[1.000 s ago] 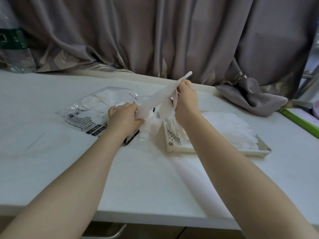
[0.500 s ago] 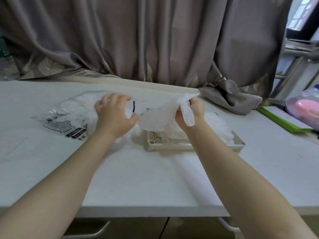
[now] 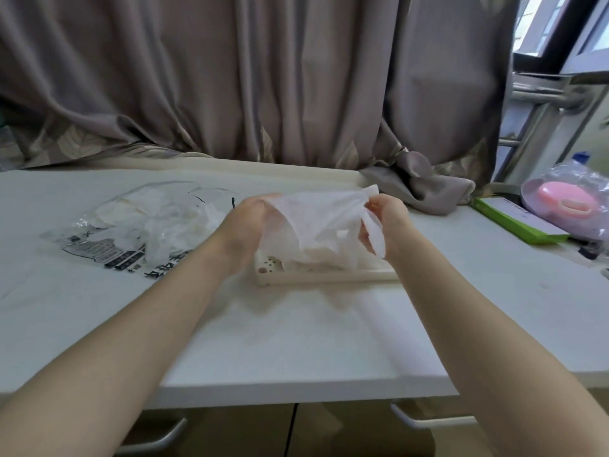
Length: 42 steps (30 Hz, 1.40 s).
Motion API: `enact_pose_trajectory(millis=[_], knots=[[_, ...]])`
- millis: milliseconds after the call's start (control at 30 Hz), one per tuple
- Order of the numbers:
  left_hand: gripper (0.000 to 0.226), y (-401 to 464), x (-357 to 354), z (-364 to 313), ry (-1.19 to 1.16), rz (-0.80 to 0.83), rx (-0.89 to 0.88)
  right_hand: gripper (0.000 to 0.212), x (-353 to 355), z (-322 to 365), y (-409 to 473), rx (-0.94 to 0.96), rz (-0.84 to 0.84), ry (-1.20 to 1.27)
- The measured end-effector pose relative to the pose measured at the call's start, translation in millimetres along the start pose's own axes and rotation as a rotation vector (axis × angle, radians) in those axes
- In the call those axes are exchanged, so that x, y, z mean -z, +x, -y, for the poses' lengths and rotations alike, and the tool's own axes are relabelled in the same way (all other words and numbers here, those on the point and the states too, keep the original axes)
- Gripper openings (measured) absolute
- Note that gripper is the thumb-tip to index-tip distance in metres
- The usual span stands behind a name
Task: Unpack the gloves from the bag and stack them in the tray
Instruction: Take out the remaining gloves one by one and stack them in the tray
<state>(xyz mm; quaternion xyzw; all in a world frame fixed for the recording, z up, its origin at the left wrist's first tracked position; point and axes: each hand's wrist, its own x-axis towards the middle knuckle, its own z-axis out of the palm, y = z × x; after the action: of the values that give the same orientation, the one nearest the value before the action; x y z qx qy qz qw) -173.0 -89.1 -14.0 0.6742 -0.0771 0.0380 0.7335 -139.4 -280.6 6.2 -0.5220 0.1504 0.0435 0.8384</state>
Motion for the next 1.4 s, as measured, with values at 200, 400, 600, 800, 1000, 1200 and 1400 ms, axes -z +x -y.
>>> enact_pose_trajectory(millis=[200,400,600,800,1000,1200,1400], knots=[[0.019,10,0,-13,-0.257,0.137,0.388,0.013,38,5,10,0.255,-0.061,-0.781],[0.019,13,-18,-16,-0.194,0.183,0.506,0.058,26,-1,-8,0.733,0.443,-1.084],[0.017,13,-18,-26,0.005,0.191,0.389,0.006,5,-6,-7,0.95,0.414,-1.078],[0.012,13,-17,-28,0.169,-0.009,-0.037,0.033,4,-1,-2,0.73,0.299,-0.869],[0.042,11,-38,-36,0.342,0.237,-0.015,0.031,1,10,-16,0.695,0.376,-0.905],[0.041,21,-51,-39,0.256,0.437,0.079,0.029,13,19,-21,0.566,0.529,-0.782],[0.023,31,-58,-34,0.198,0.31,0.131,0.015,42,20,-1,0.414,0.516,-0.802]])
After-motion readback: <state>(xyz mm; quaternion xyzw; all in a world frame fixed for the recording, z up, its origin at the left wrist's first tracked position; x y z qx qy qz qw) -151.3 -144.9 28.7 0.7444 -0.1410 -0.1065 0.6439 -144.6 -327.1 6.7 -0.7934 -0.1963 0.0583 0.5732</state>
